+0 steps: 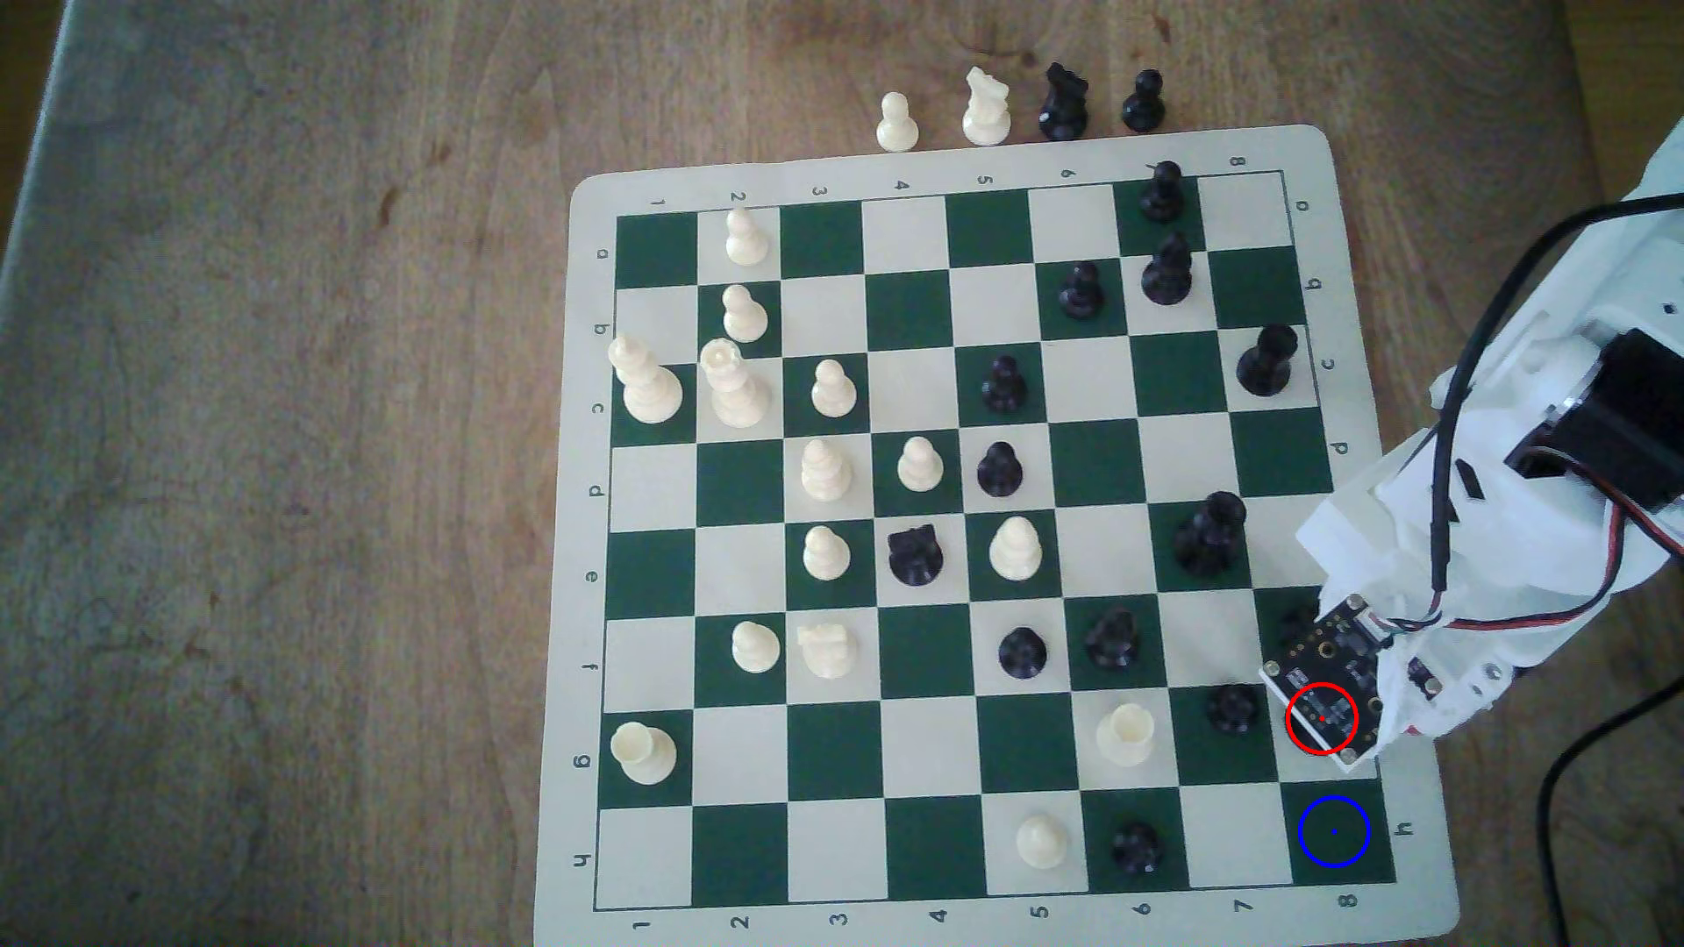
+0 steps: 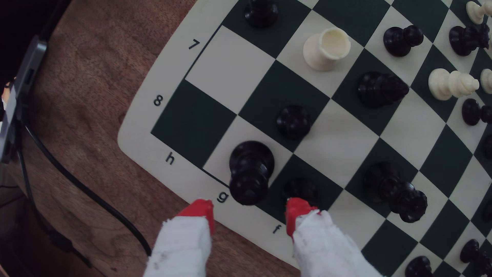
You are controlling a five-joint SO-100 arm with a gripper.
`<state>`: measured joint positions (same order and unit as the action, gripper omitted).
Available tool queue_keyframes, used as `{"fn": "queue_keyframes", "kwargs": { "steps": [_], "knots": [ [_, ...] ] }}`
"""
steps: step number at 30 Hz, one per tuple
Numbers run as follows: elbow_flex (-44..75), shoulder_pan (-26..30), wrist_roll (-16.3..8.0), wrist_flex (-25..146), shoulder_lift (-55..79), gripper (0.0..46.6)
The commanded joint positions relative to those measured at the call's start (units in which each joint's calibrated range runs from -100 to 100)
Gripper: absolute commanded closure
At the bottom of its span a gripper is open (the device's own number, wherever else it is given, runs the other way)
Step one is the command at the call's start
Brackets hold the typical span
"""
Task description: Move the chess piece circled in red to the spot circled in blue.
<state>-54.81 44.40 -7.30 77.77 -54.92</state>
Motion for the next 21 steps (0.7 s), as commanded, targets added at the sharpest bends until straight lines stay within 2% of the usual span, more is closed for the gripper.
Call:
{"fn": "queue_keyframes", "kwargs": {
  "steps": [1, 14, 21],
  "knots": [
    [0.2, 0.6, -0.4, -2.1, 1.5, 30.9],
    [-0.6, 0.3, 0.0, -6.9, 7.3, 30.7],
    [-0.6, 0.5, 0.0, -8.8, 11.0, 34.2]
  ]
}}
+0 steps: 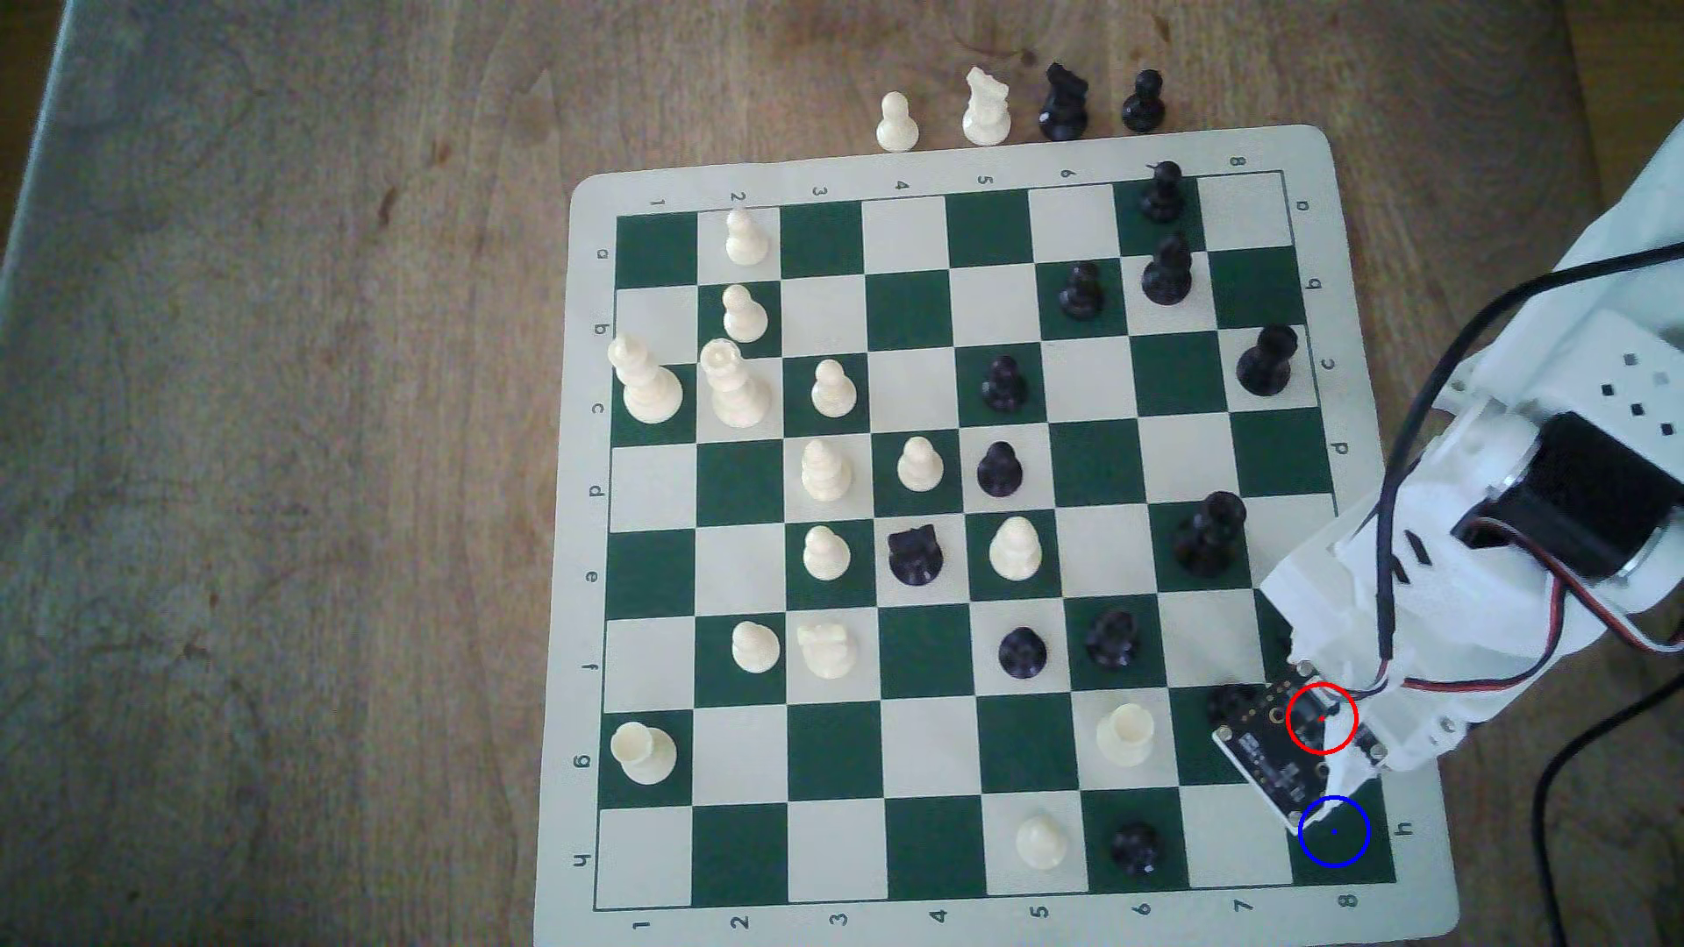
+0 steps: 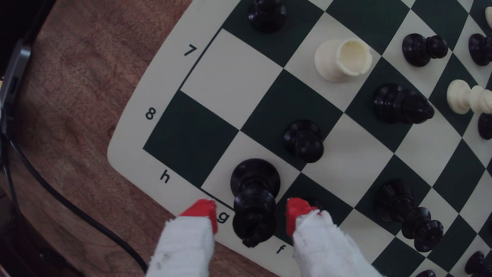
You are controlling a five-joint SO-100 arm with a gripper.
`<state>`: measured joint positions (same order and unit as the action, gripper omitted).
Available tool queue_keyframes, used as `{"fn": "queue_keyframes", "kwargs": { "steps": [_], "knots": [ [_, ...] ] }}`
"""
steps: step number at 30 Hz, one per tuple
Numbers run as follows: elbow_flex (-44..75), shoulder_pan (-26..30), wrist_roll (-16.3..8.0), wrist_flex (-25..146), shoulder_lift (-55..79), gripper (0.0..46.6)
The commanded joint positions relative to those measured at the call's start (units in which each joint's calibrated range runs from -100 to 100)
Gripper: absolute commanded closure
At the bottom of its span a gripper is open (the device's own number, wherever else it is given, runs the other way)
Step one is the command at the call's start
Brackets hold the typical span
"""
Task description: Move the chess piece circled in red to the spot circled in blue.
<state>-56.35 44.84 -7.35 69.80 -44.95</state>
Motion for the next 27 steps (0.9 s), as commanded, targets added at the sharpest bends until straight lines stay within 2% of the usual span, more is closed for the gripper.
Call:
{"fn": "queue_keyframes", "kwargs": {
  "steps": [1, 11, 27],
  "knots": [
    [0.9, 0.1, 0.0, -0.8, 1.3, 34.3],
    [-0.6, 0.6, -0.4, -1.0, 2.3, 33.8],
    [5.0, 0.6, -0.5, -0.1, 4.6, 35.0]
  ]
}}
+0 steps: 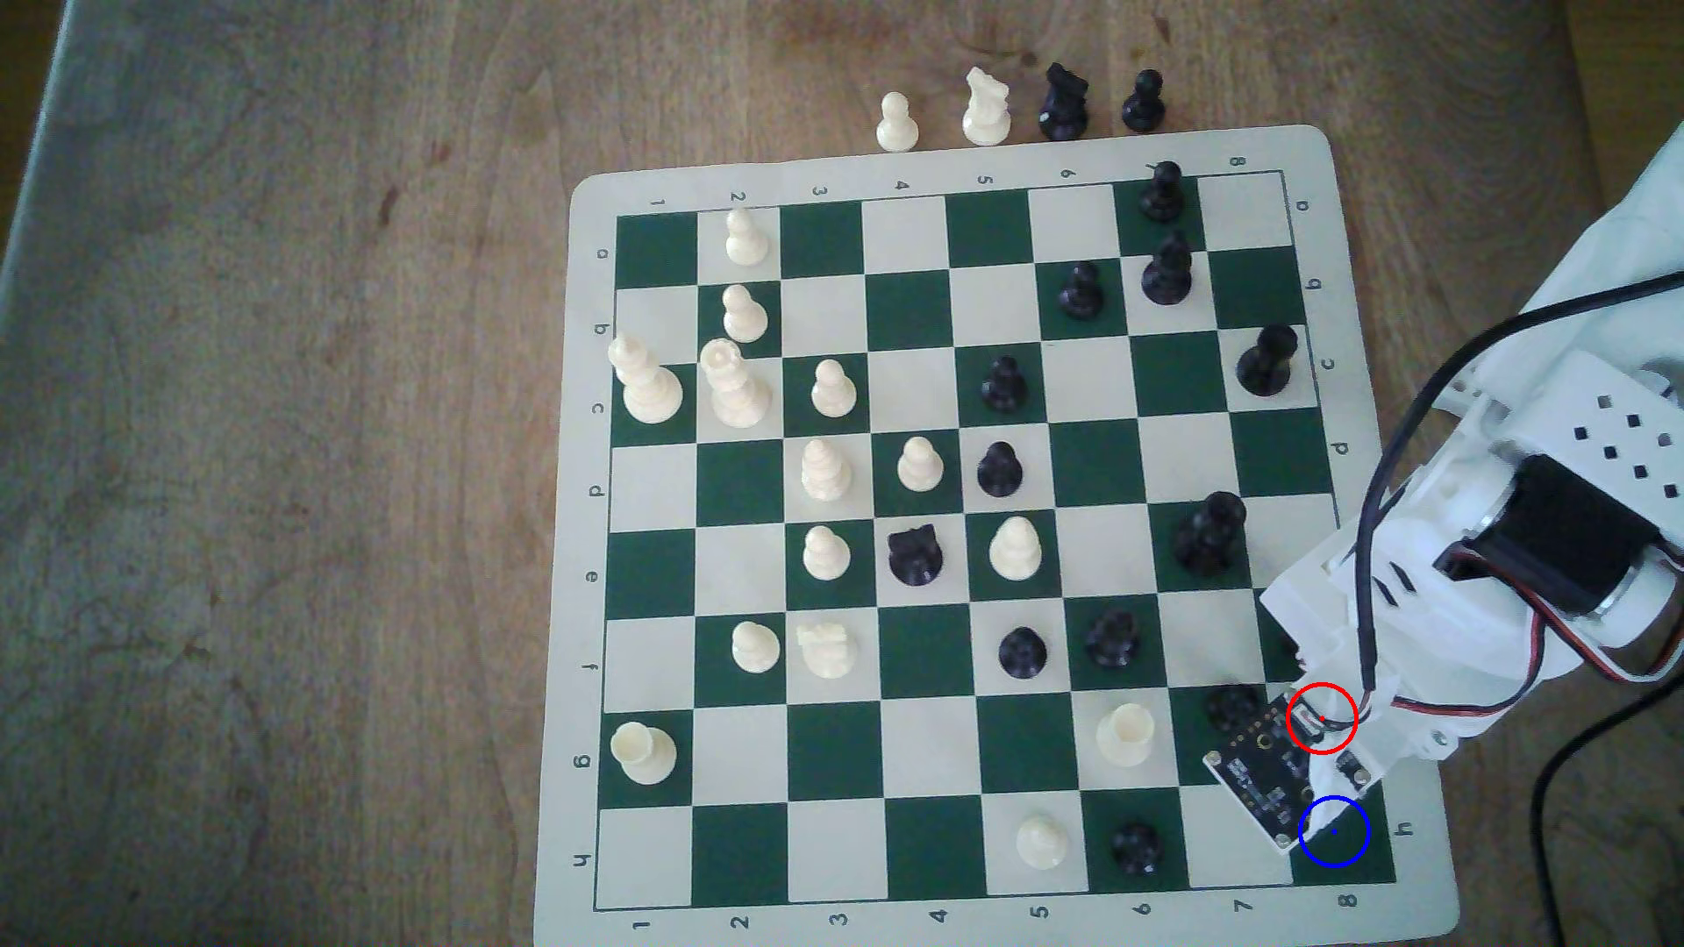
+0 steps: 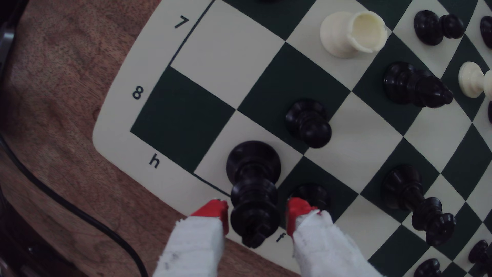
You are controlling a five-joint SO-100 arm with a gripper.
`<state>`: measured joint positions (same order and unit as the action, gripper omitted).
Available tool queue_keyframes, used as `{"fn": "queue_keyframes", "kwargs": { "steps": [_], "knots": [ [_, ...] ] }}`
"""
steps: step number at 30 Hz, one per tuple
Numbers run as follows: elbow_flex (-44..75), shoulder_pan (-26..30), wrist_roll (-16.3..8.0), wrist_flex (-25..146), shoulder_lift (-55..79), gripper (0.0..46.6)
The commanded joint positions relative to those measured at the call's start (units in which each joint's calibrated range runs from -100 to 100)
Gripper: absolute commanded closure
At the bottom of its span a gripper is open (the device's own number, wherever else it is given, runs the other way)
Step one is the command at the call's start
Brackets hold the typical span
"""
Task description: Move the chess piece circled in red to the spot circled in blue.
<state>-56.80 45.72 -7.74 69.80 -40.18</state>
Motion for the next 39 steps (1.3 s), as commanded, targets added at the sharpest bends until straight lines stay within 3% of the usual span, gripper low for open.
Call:
{"fn": "queue_keyframes", "kwargs": {
  "steps": [1, 6, 17, 25, 39],
  "knots": [
    [5.6, -0.3, -0.1, -0.1, -0.1, 35.1],
    [6.3, 0.1, -0.2, 0.1, -0.1, 35.8],
    [7.1, 1.3, -1.0, 0.3, -1.4, 42.8],
    [10.2, 2.7, -2.3, 2.3, -6.9, 43.8],
    [15.6, 5.5, -1.7, -3.2, 7.2, 43.7]
  ]
}}
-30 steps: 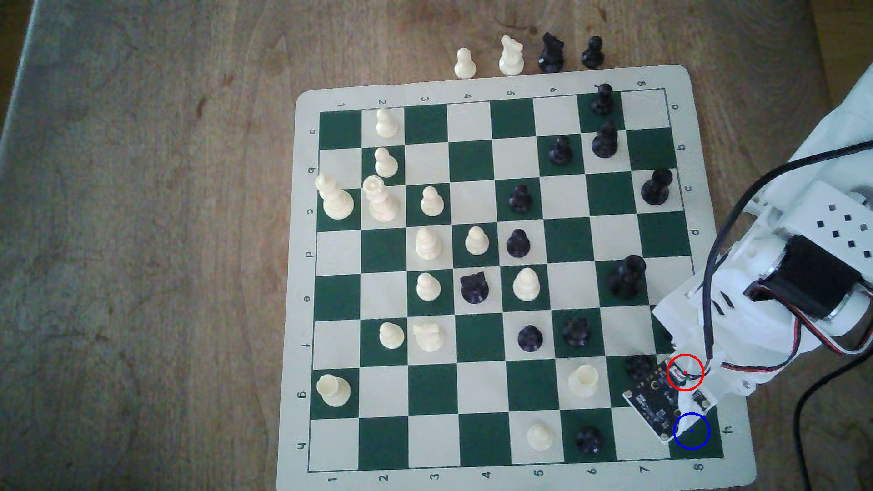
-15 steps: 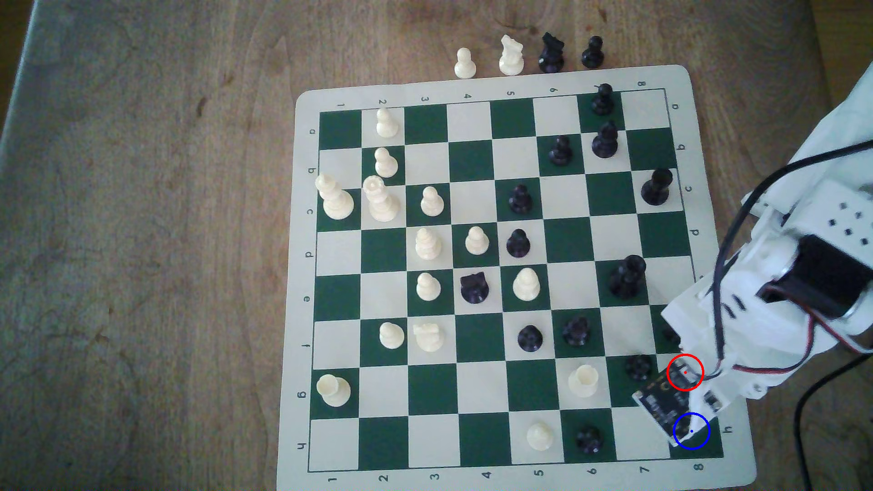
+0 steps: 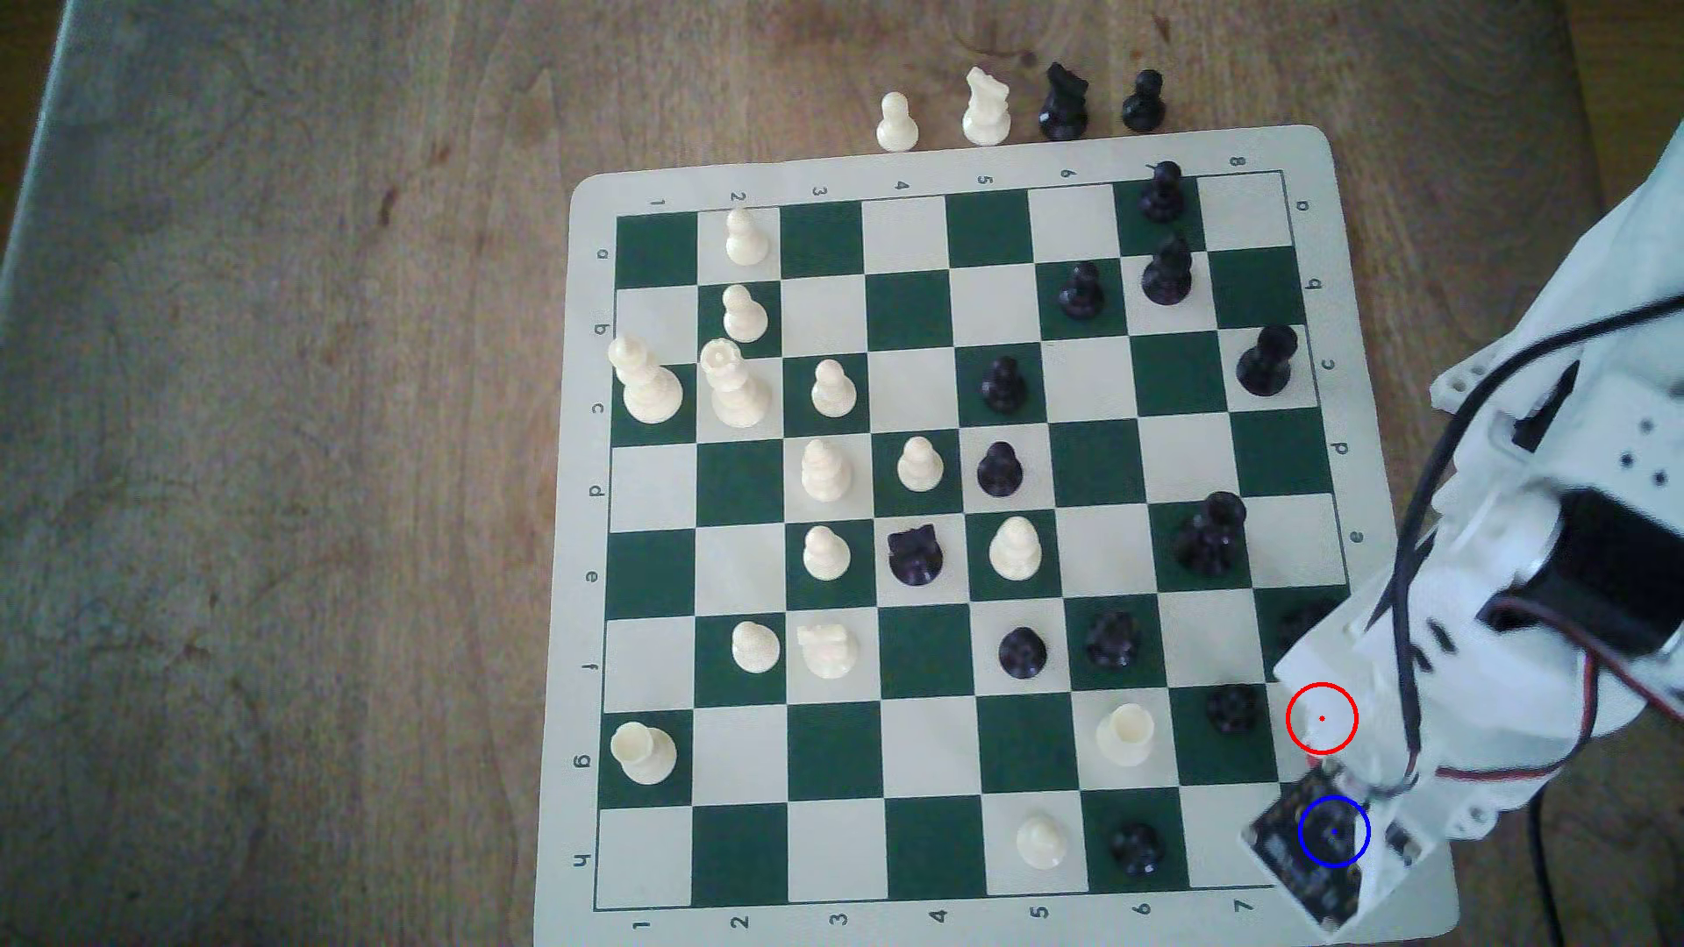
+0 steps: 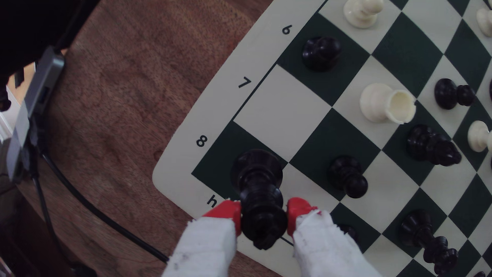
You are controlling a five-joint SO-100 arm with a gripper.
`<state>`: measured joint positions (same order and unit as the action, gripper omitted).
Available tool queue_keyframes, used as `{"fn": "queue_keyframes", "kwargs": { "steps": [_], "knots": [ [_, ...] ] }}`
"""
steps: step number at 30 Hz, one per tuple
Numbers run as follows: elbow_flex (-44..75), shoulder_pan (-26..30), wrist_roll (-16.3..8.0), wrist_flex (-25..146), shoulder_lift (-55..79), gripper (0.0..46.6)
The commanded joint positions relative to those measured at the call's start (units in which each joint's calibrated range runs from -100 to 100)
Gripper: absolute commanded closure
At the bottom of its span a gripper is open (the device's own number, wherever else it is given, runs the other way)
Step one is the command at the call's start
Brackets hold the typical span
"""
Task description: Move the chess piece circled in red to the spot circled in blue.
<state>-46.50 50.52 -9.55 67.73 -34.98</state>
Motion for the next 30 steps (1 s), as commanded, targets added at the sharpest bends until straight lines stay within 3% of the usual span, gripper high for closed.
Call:
{"fn": "queue_keyframes", "kwargs": {
  "steps": [1, 30],
  "knots": [
    [5.3, 1.0, 0.1, -1.2, 2.4, 43.7],
    [9.2, 3.0, 0.5, -1.2, 9.9, 43.7]
  ]
}}
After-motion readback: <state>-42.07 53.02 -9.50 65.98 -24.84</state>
